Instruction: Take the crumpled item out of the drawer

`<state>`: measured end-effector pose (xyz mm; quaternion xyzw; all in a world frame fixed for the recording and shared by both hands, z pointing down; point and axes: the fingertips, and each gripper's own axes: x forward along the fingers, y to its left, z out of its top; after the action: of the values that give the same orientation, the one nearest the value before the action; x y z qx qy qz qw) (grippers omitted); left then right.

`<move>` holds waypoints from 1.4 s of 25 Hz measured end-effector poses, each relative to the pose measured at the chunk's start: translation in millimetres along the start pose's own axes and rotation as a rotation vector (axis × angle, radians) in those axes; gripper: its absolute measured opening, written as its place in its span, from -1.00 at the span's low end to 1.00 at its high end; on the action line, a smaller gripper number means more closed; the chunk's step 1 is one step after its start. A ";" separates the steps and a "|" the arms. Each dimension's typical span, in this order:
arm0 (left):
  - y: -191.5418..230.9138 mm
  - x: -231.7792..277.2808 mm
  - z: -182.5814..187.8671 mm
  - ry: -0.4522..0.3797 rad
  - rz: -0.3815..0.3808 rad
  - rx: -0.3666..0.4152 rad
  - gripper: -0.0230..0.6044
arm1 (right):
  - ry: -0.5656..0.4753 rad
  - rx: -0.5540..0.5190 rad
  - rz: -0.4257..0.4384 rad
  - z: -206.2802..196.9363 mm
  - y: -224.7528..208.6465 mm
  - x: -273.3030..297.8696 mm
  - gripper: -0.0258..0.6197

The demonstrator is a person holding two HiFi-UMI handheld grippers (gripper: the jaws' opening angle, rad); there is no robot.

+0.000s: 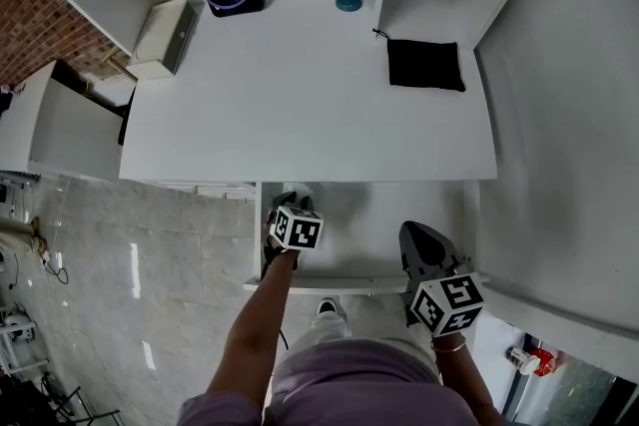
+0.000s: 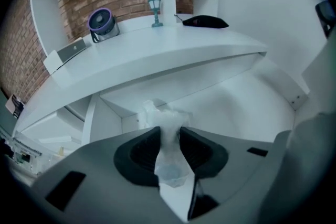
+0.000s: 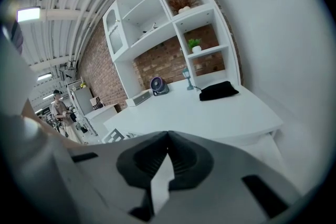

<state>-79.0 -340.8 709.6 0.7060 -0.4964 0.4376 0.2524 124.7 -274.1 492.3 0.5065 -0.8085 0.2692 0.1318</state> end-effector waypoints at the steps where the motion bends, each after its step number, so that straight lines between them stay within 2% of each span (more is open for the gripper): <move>1: -3.6 -4.2 1.5 -0.009 -0.019 0.005 -0.55 | 0.001 -0.001 0.005 -0.8 2.4 0.7 -0.91; 5: -17.2 -21.7 6.9 -0.041 -0.073 0.025 -0.56 | 0.001 -0.003 0.027 -3.3 11.6 1.8 -0.91; 12: -21.7 -60.8 13.6 -0.120 -0.095 -0.008 -0.56 | -0.012 -0.013 0.056 -2.7 27.2 -3.3 -0.91; 28: -1.3 -147.6 22.8 -0.330 -0.051 -0.107 -0.56 | -0.032 -0.061 0.143 -1.7 67.6 -11.0 -0.91; 35: 21.6 -180.1 12.3 -0.384 -0.018 -0.162 -0.56 | -0.035 -0.089 0.176 0.3 85.4 -9.5 -0.91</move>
<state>-116.7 -272.4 545.5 0.7582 -0.5627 0.2514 0.2128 53.0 -238.0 461.7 0.4317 -0.8632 0.2349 0.1157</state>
